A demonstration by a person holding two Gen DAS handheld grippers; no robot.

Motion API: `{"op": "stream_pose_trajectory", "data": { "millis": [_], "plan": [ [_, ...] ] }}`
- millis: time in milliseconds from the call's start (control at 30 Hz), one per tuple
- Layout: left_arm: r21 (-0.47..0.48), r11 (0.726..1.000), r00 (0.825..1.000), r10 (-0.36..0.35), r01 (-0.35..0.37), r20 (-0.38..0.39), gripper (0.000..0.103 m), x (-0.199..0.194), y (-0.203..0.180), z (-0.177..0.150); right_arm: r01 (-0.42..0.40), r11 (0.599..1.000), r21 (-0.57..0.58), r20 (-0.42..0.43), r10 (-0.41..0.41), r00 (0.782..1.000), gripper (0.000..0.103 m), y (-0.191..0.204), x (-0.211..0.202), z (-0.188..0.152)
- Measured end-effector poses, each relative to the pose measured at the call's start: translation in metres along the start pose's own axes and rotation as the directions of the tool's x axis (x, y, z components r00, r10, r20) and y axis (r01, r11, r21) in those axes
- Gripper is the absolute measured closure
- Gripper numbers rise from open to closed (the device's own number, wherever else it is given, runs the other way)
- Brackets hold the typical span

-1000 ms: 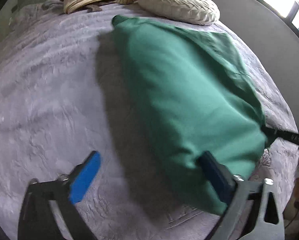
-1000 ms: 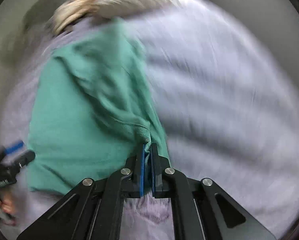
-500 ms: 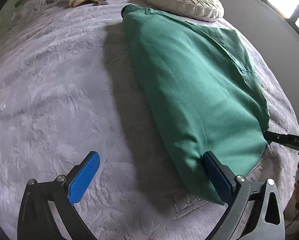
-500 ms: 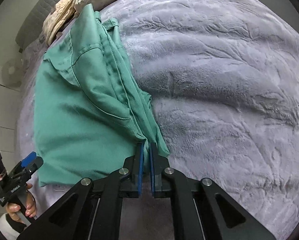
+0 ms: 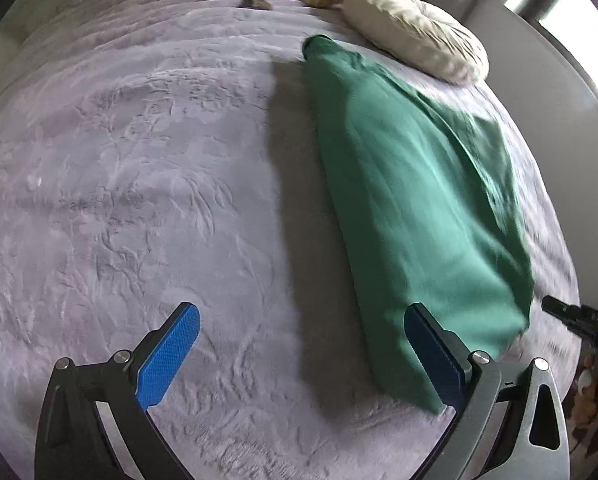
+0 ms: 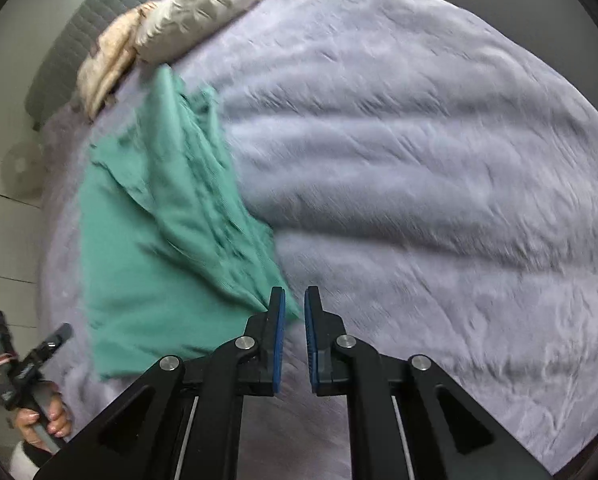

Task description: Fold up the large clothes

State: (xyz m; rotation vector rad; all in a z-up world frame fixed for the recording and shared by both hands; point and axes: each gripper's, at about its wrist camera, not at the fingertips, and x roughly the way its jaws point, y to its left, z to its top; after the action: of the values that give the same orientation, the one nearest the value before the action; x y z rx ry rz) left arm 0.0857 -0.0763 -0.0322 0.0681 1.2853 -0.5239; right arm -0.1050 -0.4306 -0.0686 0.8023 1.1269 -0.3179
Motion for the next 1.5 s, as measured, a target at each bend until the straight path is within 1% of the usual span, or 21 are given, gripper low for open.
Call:
{"op": "stream_pose_trajectory", "data": {
  "millis": [33,67,133,167,200,300,500,667,800,900,933,1000,1033,1100,1133,1167,1267,1333,1367,1433,1500],
  "plan": [
    [-0.011,1.000,1.000,-0.004,0.004,0.000,0.001,0.001,0.000,0.003,-0.013,1.000,-0.006,-0.002,0.013,1.000,0.090,0.004,0.001,0.005],
    [-0.020,1.000,1.000,-0.007,0.007,-0.001,0.001,0.003,-0.002,0.006,-0.026,1.000,-0.018,-0.008,0.026,1.000,0.085,0.011,0.002,0.011],
    [-0.030,0.999,1.000,-0.021,0.020,-0.007,0.001,0.008,-0.006,0.012,-0.044,0.998,-0.043,-0.014,0.043,0.999,0.071,0.022,0.004,0.020],
    [-0.031,0.999,1.000,-0.025,0.025,-0.009,0.001,0.011,-0.009,0.015,-0.052,0.997,-0.057,-0.009,0.052,0.999,0.054,0.027,0.003,0.022],
    [-0.034,0.999,1.000,-0.028,0.027,-0.013,0.001,0.014,-0.011,0.016,-0.062,0.996,-0.069,-0.002,0.062,0.998,0.044,0.031,0.003,0.023],
    [-0.047,0.998,0.998,-0.049,0.048,-0.027,0.001,0.023,-0.016,0.021,-0.081,0.991,-0.106,-0.002,0.082,0.997,0.044,0.046,0.008,0.031],
    [-0.073,0.996,0.996,-0.063,0.058,-0.071,0.001,0.042,-0.019,0.022,-0.107,0.986,-0.125,-0.016,0.106,0.994,0.043,0.061,0.022,0.050],
    [-0.128,0.984,0.988,-0.132,0.120,-0.083,0.001,0.052,-0.016,0.027,-0.132,0.981,-0.141,-0.034,0.128,0.991,0.042,0.069,0.034,0.067],
    [-0.141,0.977,0.982,-0.170,0.158,-0.084,0.001,0.060,-0.013,0.035,-0.159,0.976,-0.151,-0.056,0.152,0.987,0.042,0.073,0.050,0.086],
    [-0.159,0.966,0.971,-0.222,0.206,-0.092,0.001,0.067,-0.009,0.039,-0.200,0.971,-0.131,-0.080,0.191,0.978,0.042,0.070,0.065,0.101],
    [-0.159,0.960,0.963,-0.250,0.232,-0.104,0.001,0.071,-0.009,0.039,-0.221,0.968,-0.118,-0.092,0.211,0.973,0.042,0.067,0.071,0.106],
    [-0.163,0.950,0.950,-0.289,0.268,-0.121,0.001,0.077,-0.010,0.039,-0.276,0.958,-0.081,-0.129,0.264,0.956,0.041,0.061,0.086,0.116],
    [-0.163,0.942,0.940,-0.315,0.292,-0.132,0.001,0.081,-0.012,0.038,-0.293,0.954,-0.067,-0.143,0.282,0.949,0.041,0.058,0.092,0.120],
    [-0.162,0.934,0.929,-0.342,0.319,-0.143,0.001,0.086,-0.014,0.038,-0.318,0.947,-0.042,-0.154,0.308,0.939,0.041,0.052,0.104,0.128],
    [-0.159,0.932,0.925,-0.350,0.327,-0.148,0.001,0.089,-0.017,0.038,-0.348,0.937,-0.027,-0.170,0.339,0.925,0.041,0.048,0.111,0.132],
    [-0.154,0.931,0.923,-0.354,0.332,-0.151,0.001,0.091,-0.019,0.038,-0.369,0.929,-0.013,-0.183,0.361,0.914,0.041,0.046,0.117,0.134],
    [-0.126,0.931,0.920,-0.359,0.342,-0.159,0.001,0.097,-0.029,0.041,-0.439,0.898,0.032,-0.220,0.435,0.873,0.041,0.043,0.135,0.143],
    [-0.106,0.933,0.919,-0.359,0.345,-0.164,0.001,0.103,-0.037,0.045,-0.471,0.881,0.036,-0.238,0.466,0.852,0.039,0.048,0.144,0.147],
    [-0.096,0.934,0.919,-0.357,0.345,-0.168,0.001,0.106,-0.040,0.045,-0.493,0.869,0.033,-0.248,0.485,0.838,0.039,0.052,0.148,0.150],
    [-0.066,0.940,0.922,-0.340,0.334,-0.186,0.001,0.113,-0.044,0.046,-0.543,0.839,0.037,-0.269,0.532,0.803,0.039,0.062,0.157,0.153],
    [-0.040,0.939,0.917,-0.342,0.341,-0.206,0.001,0.115,-0.045,0.045,-0.553,0.832,0.047,-0.280,0.542,0.792,0.039,0.066,0.169,0.156]
  ]
}}
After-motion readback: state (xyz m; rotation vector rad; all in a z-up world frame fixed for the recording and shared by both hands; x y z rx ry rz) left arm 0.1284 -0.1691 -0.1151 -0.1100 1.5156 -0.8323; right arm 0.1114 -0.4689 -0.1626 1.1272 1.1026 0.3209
